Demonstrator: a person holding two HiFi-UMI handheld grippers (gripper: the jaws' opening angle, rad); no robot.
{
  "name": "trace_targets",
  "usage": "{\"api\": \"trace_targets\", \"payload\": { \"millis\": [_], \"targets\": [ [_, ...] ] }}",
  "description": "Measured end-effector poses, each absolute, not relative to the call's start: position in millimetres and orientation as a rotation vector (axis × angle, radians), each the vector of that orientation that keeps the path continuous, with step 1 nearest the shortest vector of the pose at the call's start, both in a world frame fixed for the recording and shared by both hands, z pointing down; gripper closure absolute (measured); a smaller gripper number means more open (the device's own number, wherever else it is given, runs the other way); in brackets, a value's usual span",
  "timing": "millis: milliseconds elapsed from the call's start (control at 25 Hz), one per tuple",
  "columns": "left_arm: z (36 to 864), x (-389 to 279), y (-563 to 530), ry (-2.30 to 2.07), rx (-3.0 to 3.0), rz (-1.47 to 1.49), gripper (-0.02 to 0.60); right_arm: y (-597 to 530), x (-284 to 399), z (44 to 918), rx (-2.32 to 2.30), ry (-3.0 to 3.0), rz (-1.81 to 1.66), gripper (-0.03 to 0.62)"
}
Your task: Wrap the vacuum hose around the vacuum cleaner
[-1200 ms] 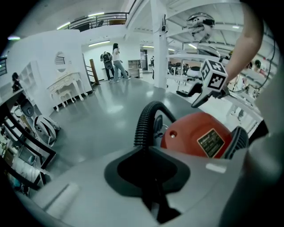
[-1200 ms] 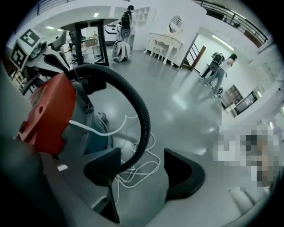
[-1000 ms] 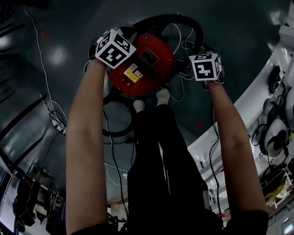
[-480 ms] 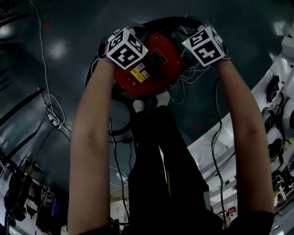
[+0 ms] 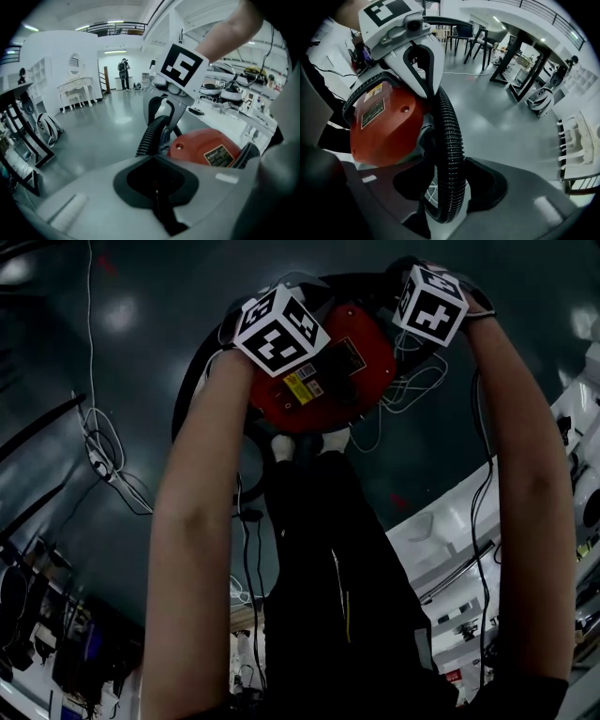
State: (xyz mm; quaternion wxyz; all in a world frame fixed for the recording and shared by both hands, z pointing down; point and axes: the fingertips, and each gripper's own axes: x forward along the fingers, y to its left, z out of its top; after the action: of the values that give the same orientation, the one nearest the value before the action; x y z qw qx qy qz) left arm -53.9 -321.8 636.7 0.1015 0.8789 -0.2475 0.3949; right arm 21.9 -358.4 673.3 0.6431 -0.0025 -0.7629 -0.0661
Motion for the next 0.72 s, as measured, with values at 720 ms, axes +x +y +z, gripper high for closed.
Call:
{"api": "trace_targets", "payload": {
  "millis": [720],
  "targets": [
    [627,-76,-319,-0.92,2.465,1.161,0.438,-343,90,659,0.306,-1.645,0.318,0.411]
  ]
}}
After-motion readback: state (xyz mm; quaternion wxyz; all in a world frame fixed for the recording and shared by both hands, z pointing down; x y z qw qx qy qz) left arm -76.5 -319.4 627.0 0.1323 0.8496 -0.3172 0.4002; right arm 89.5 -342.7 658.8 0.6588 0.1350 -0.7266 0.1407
